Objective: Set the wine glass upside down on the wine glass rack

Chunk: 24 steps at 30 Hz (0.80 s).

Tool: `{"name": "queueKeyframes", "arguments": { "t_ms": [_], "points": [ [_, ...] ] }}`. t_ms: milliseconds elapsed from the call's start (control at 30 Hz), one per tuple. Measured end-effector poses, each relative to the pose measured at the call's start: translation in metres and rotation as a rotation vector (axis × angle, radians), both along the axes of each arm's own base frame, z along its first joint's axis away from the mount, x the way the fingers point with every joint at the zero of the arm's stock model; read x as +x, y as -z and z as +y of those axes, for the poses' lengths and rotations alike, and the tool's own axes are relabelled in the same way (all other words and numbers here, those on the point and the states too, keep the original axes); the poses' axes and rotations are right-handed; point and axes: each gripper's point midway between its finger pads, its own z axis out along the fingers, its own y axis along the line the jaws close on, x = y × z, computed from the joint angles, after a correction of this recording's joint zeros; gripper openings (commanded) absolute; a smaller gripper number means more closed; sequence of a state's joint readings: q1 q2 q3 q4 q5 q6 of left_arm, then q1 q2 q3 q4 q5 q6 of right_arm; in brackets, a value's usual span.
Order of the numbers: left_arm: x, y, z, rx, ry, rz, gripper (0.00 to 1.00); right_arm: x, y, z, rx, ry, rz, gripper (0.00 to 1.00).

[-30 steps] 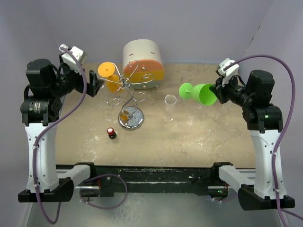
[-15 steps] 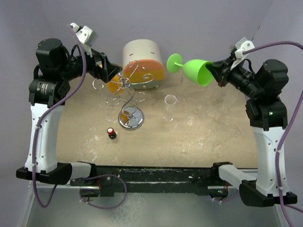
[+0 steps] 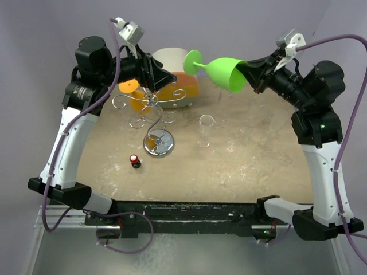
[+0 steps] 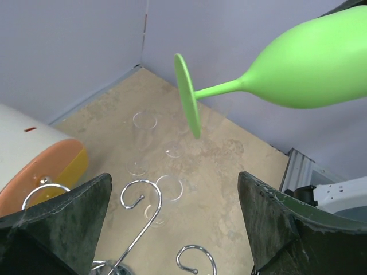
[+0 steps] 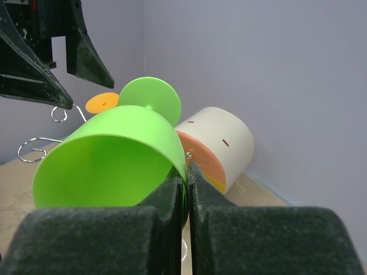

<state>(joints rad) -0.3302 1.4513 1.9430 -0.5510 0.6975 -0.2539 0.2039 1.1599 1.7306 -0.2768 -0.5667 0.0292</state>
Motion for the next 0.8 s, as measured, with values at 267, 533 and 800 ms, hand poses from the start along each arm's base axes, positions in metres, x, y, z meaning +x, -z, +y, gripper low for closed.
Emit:
{"name": "queueKeyframes", "arguments": {
  "t_ms": [267,533,800],
  "points": [
    [-0.001,0.0,-0.033,-0.038,0.071,0.004,0.76,0.006,0.006,0.013,0.002,-0.034,0.027,0.0],
    [0.015,0.012,-0.054,-0.031,0.052,-0.001,0.5,0.01,0.005,0.016,-0.001,-0.028,0.025,0.0],
    [0.02,0.013,-0.055,-0.019,0.024,-0.027,0.31,0.012,0.005,0.015,-0.01,-0.018,0.014,0.0]
  ]
}}
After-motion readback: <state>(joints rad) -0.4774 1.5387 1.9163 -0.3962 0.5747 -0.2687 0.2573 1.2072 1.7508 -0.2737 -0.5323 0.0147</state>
